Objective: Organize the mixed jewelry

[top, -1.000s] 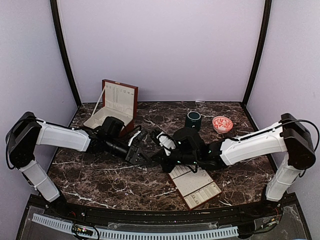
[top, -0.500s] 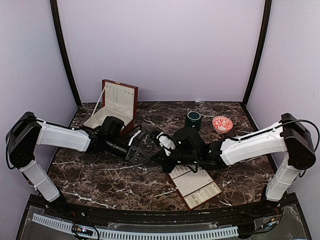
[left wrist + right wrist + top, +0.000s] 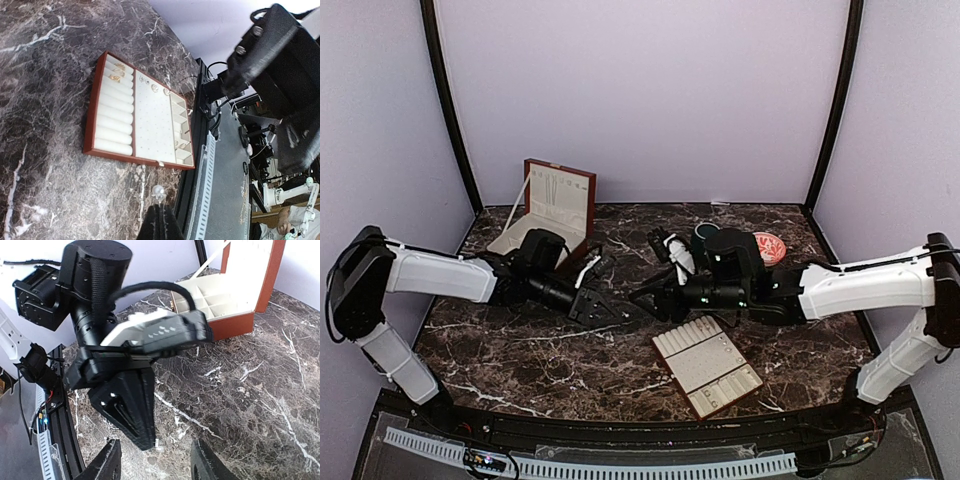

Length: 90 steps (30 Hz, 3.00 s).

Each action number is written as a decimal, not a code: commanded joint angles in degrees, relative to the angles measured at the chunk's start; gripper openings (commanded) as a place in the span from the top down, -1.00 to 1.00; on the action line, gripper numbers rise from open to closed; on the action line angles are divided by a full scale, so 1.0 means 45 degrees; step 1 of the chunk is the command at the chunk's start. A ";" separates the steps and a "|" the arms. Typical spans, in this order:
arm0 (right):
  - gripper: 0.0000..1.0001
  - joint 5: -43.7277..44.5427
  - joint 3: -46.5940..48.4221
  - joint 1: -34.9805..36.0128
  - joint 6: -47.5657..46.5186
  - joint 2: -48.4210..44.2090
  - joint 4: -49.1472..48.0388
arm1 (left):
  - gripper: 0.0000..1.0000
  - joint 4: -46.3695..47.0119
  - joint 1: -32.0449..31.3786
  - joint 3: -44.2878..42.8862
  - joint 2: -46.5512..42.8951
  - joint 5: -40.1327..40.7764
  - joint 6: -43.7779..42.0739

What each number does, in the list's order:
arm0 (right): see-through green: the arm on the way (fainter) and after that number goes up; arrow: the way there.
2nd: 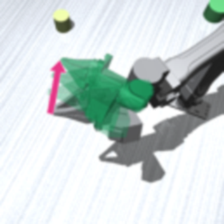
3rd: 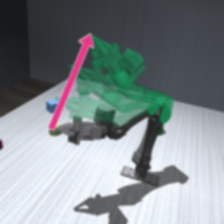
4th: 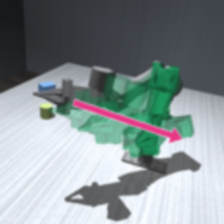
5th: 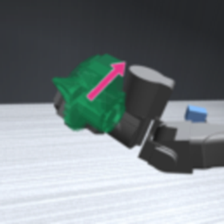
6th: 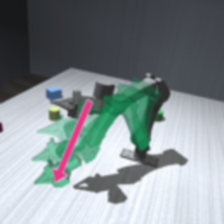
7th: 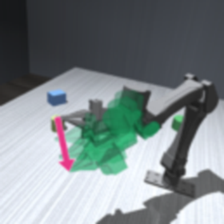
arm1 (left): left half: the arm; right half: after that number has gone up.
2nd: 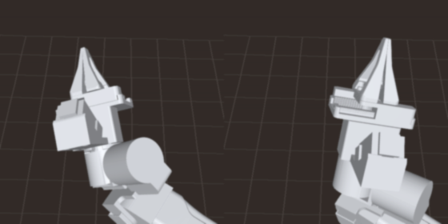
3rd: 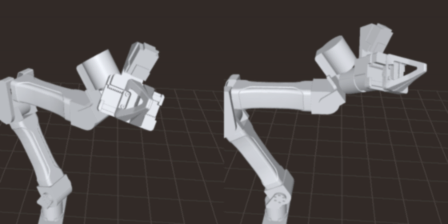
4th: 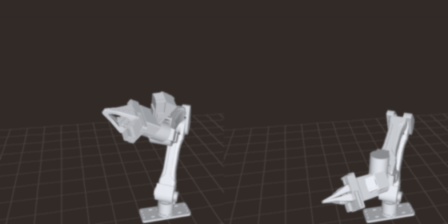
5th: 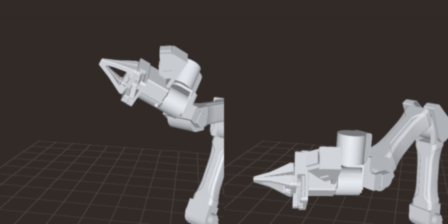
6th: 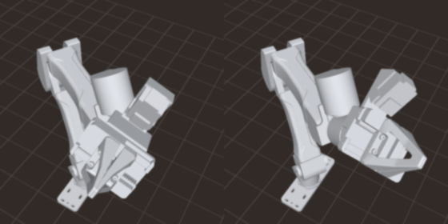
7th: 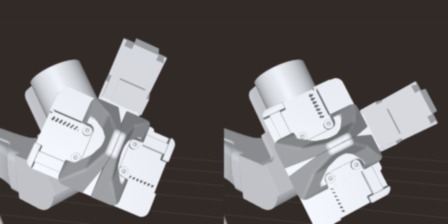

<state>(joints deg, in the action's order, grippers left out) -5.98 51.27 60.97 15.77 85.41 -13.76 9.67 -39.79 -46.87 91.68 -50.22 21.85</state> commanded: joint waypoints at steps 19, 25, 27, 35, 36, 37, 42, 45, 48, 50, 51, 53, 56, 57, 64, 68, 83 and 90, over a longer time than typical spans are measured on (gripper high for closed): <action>0.03 -0.4662 0.0142 -0.0976 0.2871 -0.1344 -0.0824 | 1.00 0.2073 -0.0328 0.0273 -0.3088 -0.2072 -0.1930; 0.14 -0.4882 0.0562 -0.0845 0.2671 -0.0859 -0.0691 | 1.00 0.2109 -0.0342 0.0287 -0.3091 -0.2130 -0.1888; 0.18 -0.4988 0.0715 -0.0820 0.2631 -0.0703 -0.0728 | 1.00 0.2134 -0.0355 0.0290 -0.3073 -0.2160 -0.1894; 0.39 -0.5370 0.0973 -0.0758 0.2474 -0.0308 -0.0808 | 1.00 0.2209 -0.0377 0.0321 -0.3074 -0.2209 -0.1822; 0.41 -0.5400 0.0966 -0.0756 0.2455 -0.0307 -0.0827 | 1.00 0.2224 -0.0379 0.0328 -0.3059 -0.2228 -0.1807; 0.43 -0.5440 0.0960 -0.0756 0.2436 -0.0293 -0.0826 | 1.00 0.2243 -0.0382 0.0327 -0.3050 -0.2235 -0.1803; 0.49 -0.5748 0.0982 -0.0722 0.2377 -0.0195 -0.0967 | 1.00 0.2319 -0.0396 0.0329 -0.3001 -0.2310 -0.1720; 0.51 -0.5858 0.1024 -0.0717 0.2272 -0.0120 -0.0986 | 1.00 0.2360 -0.0396 0.0343 -0.2990 -0.2359 -0.1681; 0.56 -0.6061 0.1119 -0.0699 0.2207 -0.0007 -0.0985 | 1.00 0.2397 -0.0415 0.0347 -0.2990 -0.2364 -0.1658; 0.59 -0.6112 0.1136 -0.0697 0.2163 0.0023 -0.0984 | 1.00 0.2420 -0.0431 0.0360 -0.2972 -0.2367 -0.1653; 0.60 -0.6130 0.1133 -0.0683 0.2150 0.0008 -0.0980 | 1.00 0.2421 -0.0417 0.0348 -0.2961 -0.2387 -0.1627; 0.63 -0.6127 0.1129 -0.0681 0.2122 -0.0009 -0.1000 | 1.00 0.2437 -0.0430 0.0357 -0.2951 -0.2403 -0.1619; 0.66 -0.6039 0.1113 -0.0678 0.2106 -0.0052 -0.1019 | 1.00 0.2442 -0.0436 0.0361 -0.2951 -0.2433 -0.1613; 0.68 -0.6009 0.1108 -0.0683 0.2092 -0.0070 -0.1024 | 1.00 0.2446 -0.0435 0.0358 -0.2951 -0.2429 -0.1611; 0.90 -0.5874 0.0974 -0.0678 0.2026 -0.0197 -0.0969 | 1.00 0.2490 -0.0449 0.0398 -0.2954 -0.2420 -0.1542; 1.00 -0.5687 0.0868 -0.0678 0.1919 -0.0357 -0.0833 | 1.00 0.2471 -0.0455 0.0380 -0.2917 -0.2340 -0.1517; 1.00 -0.2133 -0.0245 -0.0678 0.0551 -0.2166 0.1894 | -0.28 0.1201 -0.0412 0.0336 -0.3526 0.0319 -0.2167; 1.00 -0.0624 -0.1614 -0.0678 0.0770 -0.3150 0.3040 | -0.36 0.0674 -0.0133 0.0179 -0.3933 0.2104 -0.2154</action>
<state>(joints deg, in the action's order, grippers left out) -14.44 47.51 57.65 19.27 73.56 -3.79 15.22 -41.30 -45.89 76.53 -47.07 13.23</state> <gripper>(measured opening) 0.040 0.677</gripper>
